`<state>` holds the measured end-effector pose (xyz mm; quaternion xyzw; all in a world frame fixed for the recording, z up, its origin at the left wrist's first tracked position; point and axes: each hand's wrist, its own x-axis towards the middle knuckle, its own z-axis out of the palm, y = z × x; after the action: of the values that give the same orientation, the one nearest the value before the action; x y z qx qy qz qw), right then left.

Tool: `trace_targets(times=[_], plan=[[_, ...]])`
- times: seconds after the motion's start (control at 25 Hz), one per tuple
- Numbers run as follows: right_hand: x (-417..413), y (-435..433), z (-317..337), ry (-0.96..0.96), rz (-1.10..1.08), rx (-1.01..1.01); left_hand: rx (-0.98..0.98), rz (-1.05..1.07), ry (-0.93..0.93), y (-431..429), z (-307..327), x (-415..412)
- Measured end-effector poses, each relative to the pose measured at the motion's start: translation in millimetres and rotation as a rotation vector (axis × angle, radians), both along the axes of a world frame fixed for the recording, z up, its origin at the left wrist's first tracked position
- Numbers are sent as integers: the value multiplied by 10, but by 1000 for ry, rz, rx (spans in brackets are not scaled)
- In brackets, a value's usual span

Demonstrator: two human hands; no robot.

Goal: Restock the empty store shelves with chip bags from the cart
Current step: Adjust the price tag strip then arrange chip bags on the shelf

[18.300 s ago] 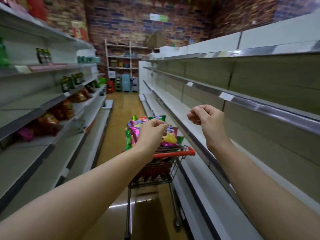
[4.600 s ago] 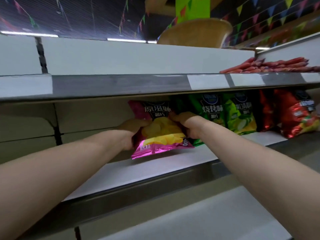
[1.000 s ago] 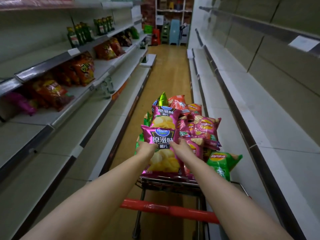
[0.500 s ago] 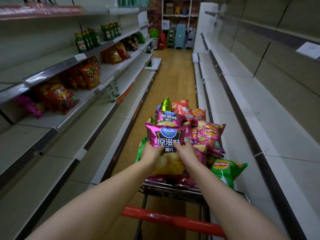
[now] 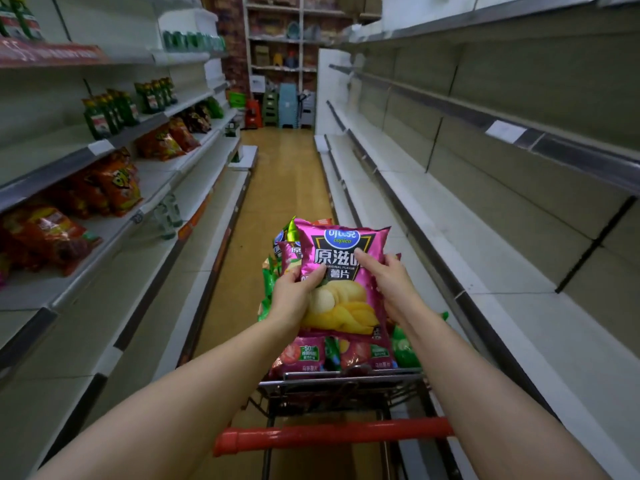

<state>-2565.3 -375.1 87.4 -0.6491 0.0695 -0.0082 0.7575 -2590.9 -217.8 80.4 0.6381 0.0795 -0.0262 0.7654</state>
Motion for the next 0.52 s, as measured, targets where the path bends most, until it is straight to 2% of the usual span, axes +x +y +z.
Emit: trace_targets(times=[0.16,0.36,0.52], plan=[[-403,-2,421,-132,-219,8,-56,-239,-125,88,273,-207],[-1118,-78,866,-259,-472,-17,138,-519,-180,-29,406,-495],[-1711,-273,1123,-309,-608,-108,6,-666,-235,-352,599,-813]])
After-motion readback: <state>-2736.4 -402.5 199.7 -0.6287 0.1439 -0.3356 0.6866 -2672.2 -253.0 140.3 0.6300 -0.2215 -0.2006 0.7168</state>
